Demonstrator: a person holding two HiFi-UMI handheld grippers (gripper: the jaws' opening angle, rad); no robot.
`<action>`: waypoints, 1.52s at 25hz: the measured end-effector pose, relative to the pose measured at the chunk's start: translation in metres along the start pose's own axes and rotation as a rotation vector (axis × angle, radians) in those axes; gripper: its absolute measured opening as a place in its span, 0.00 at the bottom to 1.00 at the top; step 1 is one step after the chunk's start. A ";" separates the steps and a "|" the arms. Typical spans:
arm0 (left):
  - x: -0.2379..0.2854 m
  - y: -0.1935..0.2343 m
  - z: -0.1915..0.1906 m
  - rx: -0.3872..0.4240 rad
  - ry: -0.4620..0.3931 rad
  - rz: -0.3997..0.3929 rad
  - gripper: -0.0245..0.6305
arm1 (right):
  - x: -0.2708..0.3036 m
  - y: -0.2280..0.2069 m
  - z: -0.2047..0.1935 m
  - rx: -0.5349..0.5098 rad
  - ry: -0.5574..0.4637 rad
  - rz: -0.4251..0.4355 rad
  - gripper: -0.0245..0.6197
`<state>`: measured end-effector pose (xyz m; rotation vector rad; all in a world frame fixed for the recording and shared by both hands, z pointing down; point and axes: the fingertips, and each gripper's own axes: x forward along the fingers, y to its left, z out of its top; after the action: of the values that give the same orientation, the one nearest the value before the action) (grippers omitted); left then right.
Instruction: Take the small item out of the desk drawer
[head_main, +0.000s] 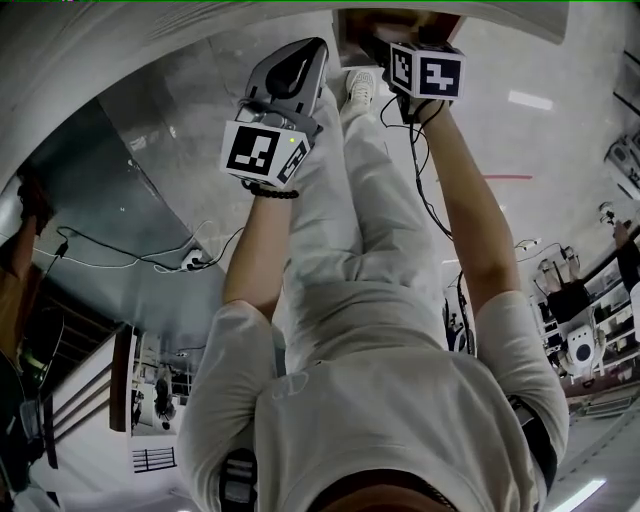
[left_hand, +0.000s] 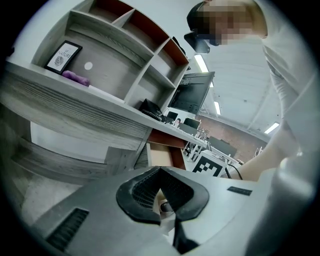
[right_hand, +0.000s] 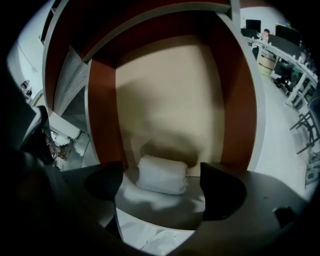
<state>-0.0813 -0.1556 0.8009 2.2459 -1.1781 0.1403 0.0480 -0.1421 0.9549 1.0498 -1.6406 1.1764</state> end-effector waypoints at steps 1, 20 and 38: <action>0.001 0.001 -0.001 -0.001 -0.001 -0.001 0.04 | 0.002 -0.001 0.001 0.005 -0.002 -0.007 0.79; 0.004 0.006 -0.022 -0.035 0.024 0.010 0.04 | 0.012 -0.016 -0.007 -0.073 0.082 -0.154 0.60; -0.021 -0.011 0.013 0.010 0.019 0.003 0.04 | -0.055 0.008 0.016 -0.042 -0.174 -0.055 0.47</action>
<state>-0.0876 -0.1430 0.7783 2.2468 -1.1735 0.1691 0.0541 -0.1470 0.8971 1.1903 -1.7504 1.0350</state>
